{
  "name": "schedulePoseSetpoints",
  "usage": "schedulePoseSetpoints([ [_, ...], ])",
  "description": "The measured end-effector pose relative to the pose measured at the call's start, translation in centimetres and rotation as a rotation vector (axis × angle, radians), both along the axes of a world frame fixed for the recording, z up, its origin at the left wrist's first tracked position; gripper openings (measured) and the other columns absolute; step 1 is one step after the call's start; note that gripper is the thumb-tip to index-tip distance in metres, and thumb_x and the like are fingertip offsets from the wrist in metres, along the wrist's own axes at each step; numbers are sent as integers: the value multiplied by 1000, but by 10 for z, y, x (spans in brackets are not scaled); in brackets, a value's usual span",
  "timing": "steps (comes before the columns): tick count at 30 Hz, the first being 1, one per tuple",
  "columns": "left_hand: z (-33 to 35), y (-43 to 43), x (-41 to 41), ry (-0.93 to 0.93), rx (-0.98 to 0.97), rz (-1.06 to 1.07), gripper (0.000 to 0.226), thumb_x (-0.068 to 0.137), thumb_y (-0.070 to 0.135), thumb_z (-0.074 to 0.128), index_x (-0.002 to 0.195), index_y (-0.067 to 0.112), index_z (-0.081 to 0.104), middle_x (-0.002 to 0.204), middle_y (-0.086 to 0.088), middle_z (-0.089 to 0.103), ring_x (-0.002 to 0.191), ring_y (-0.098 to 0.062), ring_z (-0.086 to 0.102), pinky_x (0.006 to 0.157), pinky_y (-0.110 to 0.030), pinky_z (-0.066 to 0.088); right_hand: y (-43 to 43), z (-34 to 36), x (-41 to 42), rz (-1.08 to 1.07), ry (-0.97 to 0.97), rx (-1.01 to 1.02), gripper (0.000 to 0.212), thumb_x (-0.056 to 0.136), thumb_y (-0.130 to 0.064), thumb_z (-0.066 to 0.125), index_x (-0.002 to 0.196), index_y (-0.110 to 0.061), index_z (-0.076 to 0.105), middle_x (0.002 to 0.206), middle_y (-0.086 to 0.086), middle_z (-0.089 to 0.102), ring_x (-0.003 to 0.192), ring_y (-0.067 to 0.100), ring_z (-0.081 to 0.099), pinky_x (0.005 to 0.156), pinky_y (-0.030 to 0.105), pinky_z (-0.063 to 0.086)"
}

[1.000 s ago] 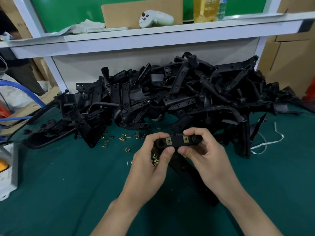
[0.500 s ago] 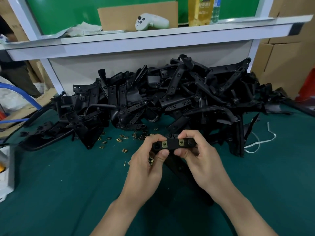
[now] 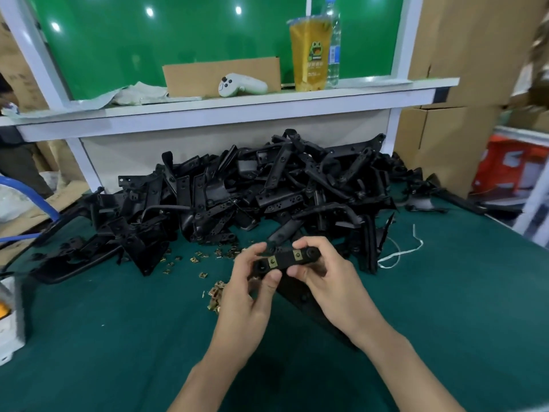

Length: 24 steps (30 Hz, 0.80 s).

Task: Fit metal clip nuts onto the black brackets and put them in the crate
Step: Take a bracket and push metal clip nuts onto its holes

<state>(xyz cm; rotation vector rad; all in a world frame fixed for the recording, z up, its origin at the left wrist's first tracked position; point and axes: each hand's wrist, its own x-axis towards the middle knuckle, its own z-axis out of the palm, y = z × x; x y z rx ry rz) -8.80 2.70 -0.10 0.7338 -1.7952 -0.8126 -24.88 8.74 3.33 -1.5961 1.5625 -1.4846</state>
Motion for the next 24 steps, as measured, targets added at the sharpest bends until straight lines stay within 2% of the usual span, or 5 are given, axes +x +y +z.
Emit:
schedulePoseSetpoints([
  [2,6,11,-6,-12,-16,-26,40,94,64,51,132,57,42,122,29,61,113,2,61,88,-12,47,14,5,-8,-40,45,7,30,95,-29,70,110,-50,55,91,-20,72,78,9,67,70,22,52],
  [5,11,27,-19,-66,-44,-49,28,97,58,48,124,55,47,111,23,66,96,-8,64,75,-18,48,35,10,-17,-112,90,12,32,96,-21,68,106,-48,54,82,-25,70,65,11,60,57,17,45],
  [11,21,58,-47,-63,-171,-26,60,97,-1,56,116,55,48,102,23,63,96,-4,63,77,-8,45,69,8,-22,-236,18,-59,44,96,-4,61,96,-47,54,81,-22,72,69,1,65,56,9,41],
  [17,25,64,-52,-67,-142,-61,54,100,6,57,114,58,49,102,22,65,99,-7,62,77,-10,46,79,11,-25,-298,41,-88,37,95,-10,65,98,-45,54,83,-23,69,75,0,63,64,12,43],
  [24,28,55,-42,-70,-316,6,44,92,0,65,103,40,51,132,23,53,143,-6,39,109,-10,29,71,14,-20,-291,203,-186,36,94,-15,69,97,-46,52,107,-22,57,99,2,61,77,15,47],
])
